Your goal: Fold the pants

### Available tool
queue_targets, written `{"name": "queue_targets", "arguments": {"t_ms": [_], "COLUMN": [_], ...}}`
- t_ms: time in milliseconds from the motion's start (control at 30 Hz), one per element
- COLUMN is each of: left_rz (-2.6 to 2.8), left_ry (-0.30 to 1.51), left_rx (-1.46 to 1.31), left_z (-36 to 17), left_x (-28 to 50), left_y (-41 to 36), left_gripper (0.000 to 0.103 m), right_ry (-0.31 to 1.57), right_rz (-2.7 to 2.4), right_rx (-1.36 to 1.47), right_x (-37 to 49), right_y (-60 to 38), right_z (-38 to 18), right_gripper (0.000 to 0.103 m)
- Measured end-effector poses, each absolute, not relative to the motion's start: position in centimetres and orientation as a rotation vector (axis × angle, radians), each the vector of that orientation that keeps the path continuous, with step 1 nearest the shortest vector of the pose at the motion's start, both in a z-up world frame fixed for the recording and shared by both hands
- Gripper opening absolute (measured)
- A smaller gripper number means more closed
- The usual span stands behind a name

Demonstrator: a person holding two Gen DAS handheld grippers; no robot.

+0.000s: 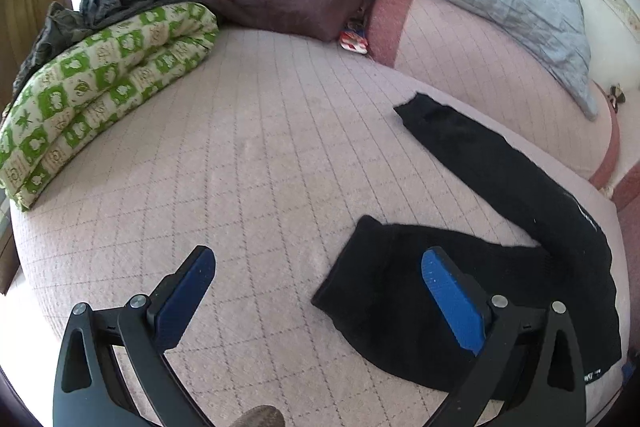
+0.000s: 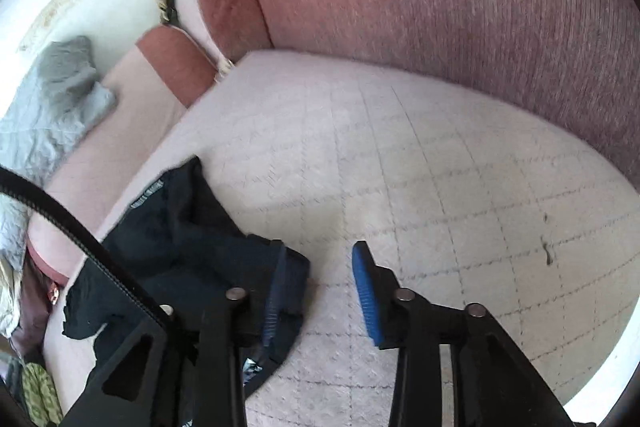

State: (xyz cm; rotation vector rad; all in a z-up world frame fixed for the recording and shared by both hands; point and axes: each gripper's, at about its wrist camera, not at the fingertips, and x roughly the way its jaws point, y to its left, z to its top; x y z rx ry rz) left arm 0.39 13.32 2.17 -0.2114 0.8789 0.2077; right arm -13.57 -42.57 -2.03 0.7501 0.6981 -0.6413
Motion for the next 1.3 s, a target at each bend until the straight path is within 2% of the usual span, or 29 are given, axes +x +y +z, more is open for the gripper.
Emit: {"name": "queue_targets", "arguments": {"t_ms": [67, 133, 167, 400, 633, 867, 933, 1000, 1033, 1067, 1167, 1200, 1233, 1300], "left_rz": [0.181, 0.167, 0.155, 0.101, 0.180, 0.201, 0.193, 0.172, 0.155, 0.123, -0.006, -0.023, -0.035, -0.062], "left_ry": [0.881, 0.887, 0.895, 0.973, 1.106, 1.077, 1.098, 1.125, 1.137, 1.151, 1.093, 1.058, 1.039, 1.007], "left_rx": [-0.209, -0.192, -0.185, -0.090, -0.102, -0.108, -0.090, -0.112, -0.133, -0.169, -0.242, -0.197, -0.157, -0.091], "left_z": [2.1, 1.9, 1.7, -1.4, -5.7, -6.4, -6.2, -5.5, -5.0, -4.3, -0.3, 1.3, 2.2, 3.6], "left_x": [0.4, 0.4, 0.4, 1.3, 2.9, 1.6, 1.9, 2.1, 2.2, 2.1, 2.2, 3.0, 3.9, 6.8], "left_y": [12.9, 12.0, 11.6, 7.6, 8.4, 8.4, 8.3, 8.5, 8.9, 9.0, 9.6, 9.4, 9.1, 8.8], "left_gripper": [0.097, 0.097, 0.097, 0.097, 0.097, 0.103, 0.103, 0.097, 0.083, 0.076, 0.076, 0.080, 0.084, 0.085], "right_ry": [0.679, 0.675, 0.680, 0.752, 0.789, 0.790, 0.792, 0.793, 0.791, 0.791, 0.813, 0.809, 0.803, 0.803], "right_rz": [-0.602, -0.560, -0.544, -0.420, -0.359, -0.294, -0.273, -0.256, -0.235, -0.217, -0.119, -0.093, -0.074, -0.040], "right_rx": [0.712, 0.675, 0.659, 0.605, 0.618, 0.621, 0.607, 0.596, 0.586, 0.581, 0.534, 0.509, 0.479, 0.444], "right_x": [-12.9, -12.3, -11.9, -10.0, -9.3, -8.9, -8.6, -8.4, -8.4, -8.3, -7.7, -7.3, -6.6, -4.7], "right_y": [-41.4, -40.2, -39.6, -35.7, -34.6, -33.7, -33.1, -32.7, -32.4, -32.1, -31.2, -31.1, -31.0, -31.3], "right_z": [-1.1, -0.8, -0.9, -2.4, -3.5, -3.4, -3.4, -3.4, -3.3, -3.1, -1.5, -0.6, 0.4, 1.8], "right_gripper": [0.043, 0.054, 0.056, 0.057, 0.059, 0.060, 0.061, 0.061, 0.061, 0.061, 0.061, 0.061, 0.065, 0.071]}}
